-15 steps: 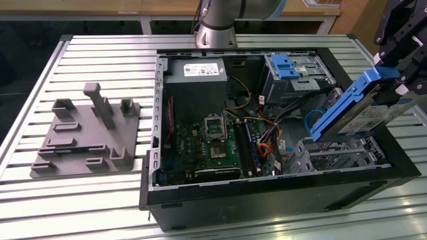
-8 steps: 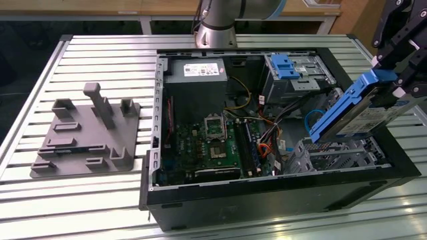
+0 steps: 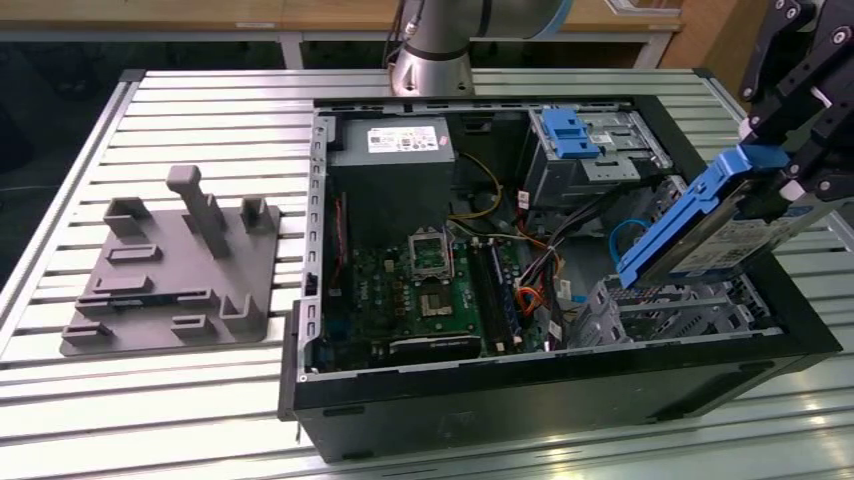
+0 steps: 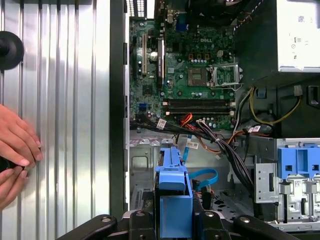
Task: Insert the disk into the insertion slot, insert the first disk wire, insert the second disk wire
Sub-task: 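Insert the disk into the insertion slot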
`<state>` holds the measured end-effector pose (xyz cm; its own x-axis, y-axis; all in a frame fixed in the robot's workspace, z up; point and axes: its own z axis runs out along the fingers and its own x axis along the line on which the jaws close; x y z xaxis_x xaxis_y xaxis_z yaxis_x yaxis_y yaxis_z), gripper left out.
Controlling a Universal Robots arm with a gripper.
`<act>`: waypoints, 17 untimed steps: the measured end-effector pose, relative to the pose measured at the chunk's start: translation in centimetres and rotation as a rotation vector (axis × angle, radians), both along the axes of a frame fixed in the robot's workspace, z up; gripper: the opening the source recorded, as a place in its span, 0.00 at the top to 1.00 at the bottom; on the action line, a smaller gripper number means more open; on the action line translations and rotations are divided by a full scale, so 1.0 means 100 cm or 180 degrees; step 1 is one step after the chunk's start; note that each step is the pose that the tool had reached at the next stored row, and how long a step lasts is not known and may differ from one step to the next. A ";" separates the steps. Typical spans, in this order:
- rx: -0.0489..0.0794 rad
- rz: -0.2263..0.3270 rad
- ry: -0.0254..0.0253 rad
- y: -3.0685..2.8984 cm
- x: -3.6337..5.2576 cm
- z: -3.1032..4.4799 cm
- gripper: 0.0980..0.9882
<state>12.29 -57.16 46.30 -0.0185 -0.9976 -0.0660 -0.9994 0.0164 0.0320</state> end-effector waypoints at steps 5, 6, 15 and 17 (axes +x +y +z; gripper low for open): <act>0.0000 0.0006 0.0000 0.0000 0.0000 -0.0025 0.70; 0.0000 0.0007 0.0000 0.0000 0.0000 -0.0030 0.70; 0.0000 0.0022 0.0001 0.0000 0.0000 -0.0071 0.70; 0.0000 0.0025 0.0001 0.0000 0.0000 -0.0080 0.70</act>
